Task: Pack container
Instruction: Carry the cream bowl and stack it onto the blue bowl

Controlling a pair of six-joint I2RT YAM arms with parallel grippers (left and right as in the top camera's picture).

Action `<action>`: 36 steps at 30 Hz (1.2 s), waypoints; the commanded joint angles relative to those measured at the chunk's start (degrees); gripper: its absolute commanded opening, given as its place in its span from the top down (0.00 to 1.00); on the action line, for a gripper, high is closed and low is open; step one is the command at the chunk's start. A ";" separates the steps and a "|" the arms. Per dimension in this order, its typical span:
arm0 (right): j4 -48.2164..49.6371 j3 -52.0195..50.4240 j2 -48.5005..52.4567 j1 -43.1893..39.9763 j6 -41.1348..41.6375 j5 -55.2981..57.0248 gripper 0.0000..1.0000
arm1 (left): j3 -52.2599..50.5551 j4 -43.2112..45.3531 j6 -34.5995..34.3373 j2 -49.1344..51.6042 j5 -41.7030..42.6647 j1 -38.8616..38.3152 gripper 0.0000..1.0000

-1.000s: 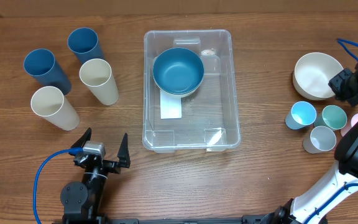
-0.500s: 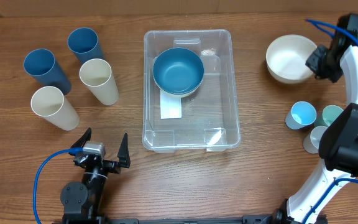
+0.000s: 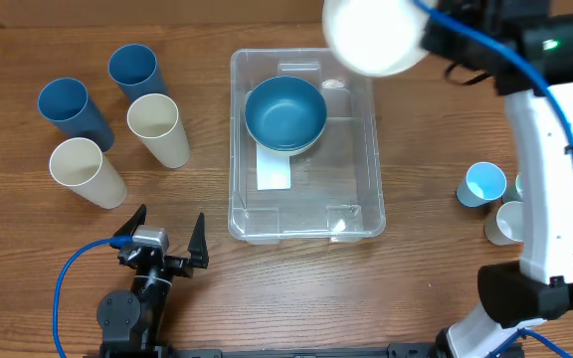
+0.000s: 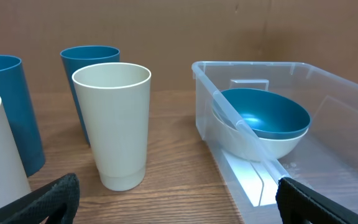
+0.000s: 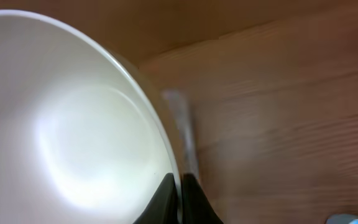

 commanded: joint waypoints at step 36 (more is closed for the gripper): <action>5.75 -9.92 2.29 10.80 2.23 6.40 0.60 | -0.20 0.02 -0.59 -0.59 -0.33 0.31 0.00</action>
